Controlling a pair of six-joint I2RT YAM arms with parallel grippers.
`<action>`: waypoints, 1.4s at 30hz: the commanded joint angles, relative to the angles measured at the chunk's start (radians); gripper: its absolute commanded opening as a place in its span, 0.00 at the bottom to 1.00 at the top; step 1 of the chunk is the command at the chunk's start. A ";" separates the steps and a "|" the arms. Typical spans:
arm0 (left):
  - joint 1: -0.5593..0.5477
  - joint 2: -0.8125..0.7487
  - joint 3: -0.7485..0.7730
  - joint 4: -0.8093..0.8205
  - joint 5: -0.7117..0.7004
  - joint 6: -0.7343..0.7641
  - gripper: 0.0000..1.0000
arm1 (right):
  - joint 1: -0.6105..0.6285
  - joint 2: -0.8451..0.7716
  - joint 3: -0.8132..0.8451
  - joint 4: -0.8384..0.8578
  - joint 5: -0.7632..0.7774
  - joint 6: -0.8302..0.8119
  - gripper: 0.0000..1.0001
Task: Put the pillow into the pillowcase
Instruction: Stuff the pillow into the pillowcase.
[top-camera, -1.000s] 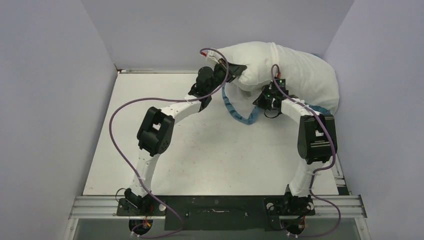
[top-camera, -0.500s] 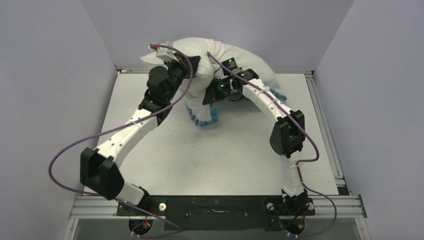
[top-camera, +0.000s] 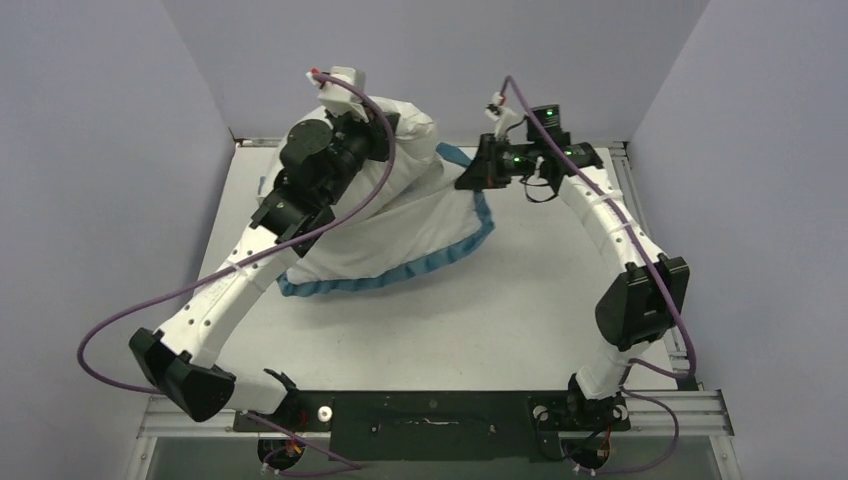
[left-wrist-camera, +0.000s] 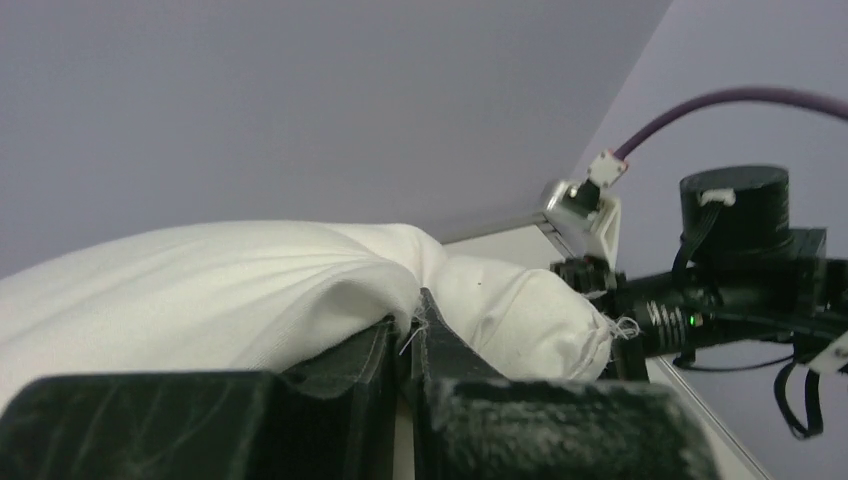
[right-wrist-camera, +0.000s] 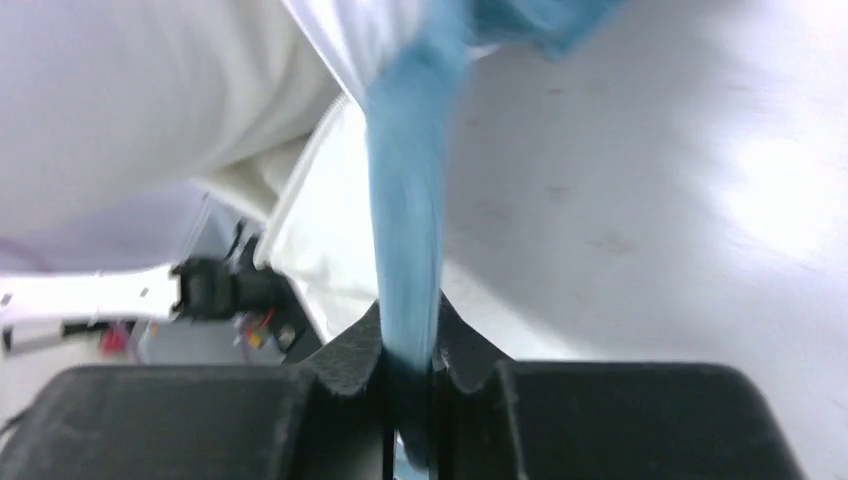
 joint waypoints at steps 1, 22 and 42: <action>0.000 0.119 0.011 -0.031 0.070 -0.075 0.00 | -0.156 -0.002 -0.079 0.053 0.136 0.047 0.13; 0.022 0.379 0.154 0.118 0.038 -0.304 0.00 | -0.035 0.170 -0.373 0.634 0.140 0.669 0.64; 0.062 0.361 0.169 0.166 0.023 -0.355 0.00 | 0.010 0.402 -0.215 1.078 0.188 0.956 0.80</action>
